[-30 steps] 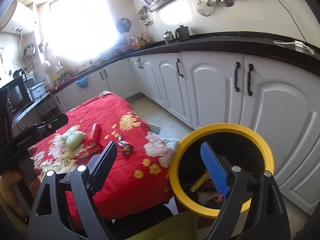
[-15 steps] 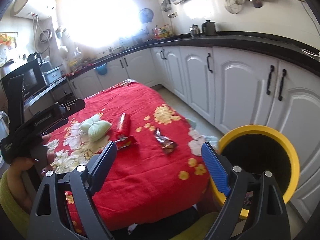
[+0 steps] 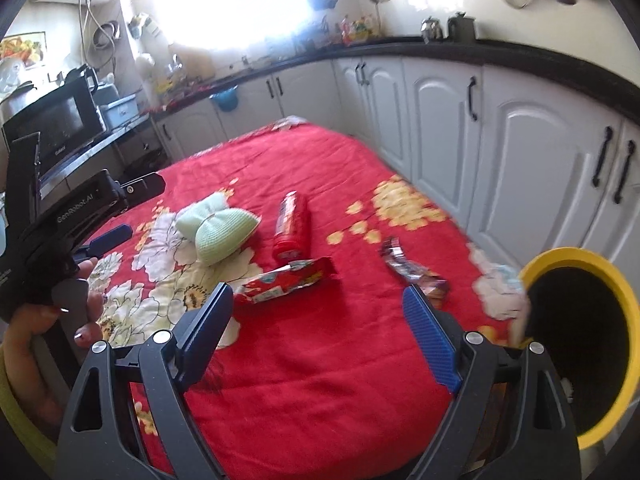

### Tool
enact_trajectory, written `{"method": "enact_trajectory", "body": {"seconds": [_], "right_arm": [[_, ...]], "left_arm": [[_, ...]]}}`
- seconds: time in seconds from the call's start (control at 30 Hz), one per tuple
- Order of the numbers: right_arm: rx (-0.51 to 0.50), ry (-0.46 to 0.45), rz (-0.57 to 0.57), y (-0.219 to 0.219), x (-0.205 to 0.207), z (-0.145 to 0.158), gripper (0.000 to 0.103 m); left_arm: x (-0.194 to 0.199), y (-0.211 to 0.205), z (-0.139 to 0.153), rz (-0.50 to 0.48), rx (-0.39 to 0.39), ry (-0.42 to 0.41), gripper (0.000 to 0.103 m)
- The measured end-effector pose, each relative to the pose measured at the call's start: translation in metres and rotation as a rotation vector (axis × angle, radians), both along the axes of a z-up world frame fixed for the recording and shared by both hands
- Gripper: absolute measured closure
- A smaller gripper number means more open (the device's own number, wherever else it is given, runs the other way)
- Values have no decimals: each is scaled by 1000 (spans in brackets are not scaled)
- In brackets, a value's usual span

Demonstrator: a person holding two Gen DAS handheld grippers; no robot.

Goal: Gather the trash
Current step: 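Move both open tools back over the table toward the remaining wrappers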

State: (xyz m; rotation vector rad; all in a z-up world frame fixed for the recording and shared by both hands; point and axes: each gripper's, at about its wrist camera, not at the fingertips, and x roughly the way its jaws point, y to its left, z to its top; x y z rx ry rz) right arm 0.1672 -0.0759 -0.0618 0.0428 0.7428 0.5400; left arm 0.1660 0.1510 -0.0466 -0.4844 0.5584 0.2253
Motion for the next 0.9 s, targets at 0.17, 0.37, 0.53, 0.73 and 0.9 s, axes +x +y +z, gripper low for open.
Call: {"method": "enact_trajectory", "body": {"seconds": [0.17, 0.37, 0.53, 0.73, 0.9], "right_arm": [[-6, 58, 15, 24, 21, -16, 19], [11, 132, 2, 42, 42, -28, 20], [31, 202, -18, 47, 55, -39, 28], [40, 222, -26, 45, 58, -47, 39], [41, 209, -4, 40, 52, -48, 46]], "left_arm": [[8, 16, -12, 18, -52, 26, 11], [30, 31, -31, 27, -147, 80, 11], [52, 38, -50, 38, -242, 142, 11], [69, 40, -61, 65, -277, 169, 11], [76, 36, -64, 83, -238, 171, 11]]}}
